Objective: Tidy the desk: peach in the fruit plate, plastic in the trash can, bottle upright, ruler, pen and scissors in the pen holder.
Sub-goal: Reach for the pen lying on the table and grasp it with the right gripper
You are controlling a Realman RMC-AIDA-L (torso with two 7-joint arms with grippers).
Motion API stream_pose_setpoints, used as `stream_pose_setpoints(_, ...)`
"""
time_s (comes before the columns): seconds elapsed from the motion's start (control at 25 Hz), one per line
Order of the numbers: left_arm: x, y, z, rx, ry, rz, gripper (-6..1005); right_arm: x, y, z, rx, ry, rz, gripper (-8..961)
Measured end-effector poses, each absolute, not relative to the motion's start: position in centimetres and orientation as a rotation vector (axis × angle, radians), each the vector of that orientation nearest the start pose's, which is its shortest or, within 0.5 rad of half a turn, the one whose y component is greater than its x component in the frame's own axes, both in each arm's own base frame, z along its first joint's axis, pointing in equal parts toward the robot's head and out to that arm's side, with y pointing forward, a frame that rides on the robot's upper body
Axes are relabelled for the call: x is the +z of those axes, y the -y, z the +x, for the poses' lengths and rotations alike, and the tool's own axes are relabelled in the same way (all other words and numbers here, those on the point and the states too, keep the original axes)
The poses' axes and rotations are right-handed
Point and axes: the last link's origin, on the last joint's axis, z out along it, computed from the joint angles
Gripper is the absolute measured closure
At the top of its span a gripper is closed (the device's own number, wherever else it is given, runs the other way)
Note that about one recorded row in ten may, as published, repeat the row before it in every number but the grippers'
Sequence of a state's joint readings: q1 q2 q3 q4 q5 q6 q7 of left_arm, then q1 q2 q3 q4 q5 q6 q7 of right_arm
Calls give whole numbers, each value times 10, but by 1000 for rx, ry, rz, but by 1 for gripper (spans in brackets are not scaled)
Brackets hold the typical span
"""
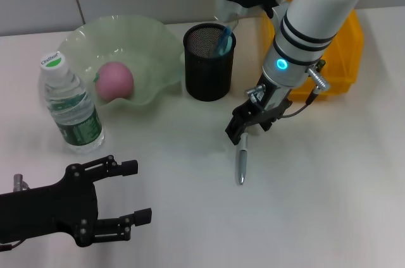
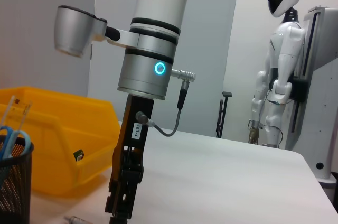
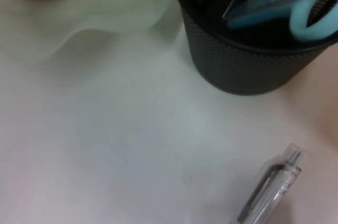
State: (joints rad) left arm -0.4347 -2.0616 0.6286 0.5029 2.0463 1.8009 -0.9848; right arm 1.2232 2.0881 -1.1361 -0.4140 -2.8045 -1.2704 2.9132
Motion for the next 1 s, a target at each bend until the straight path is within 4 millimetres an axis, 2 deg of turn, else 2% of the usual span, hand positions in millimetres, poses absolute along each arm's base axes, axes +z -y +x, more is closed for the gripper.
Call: stream_pose_setpoints(1.0, -13, -263, -280, -907, 310, -2855, 157, -70, -418, 148, -703, -1328, -2318, 220)
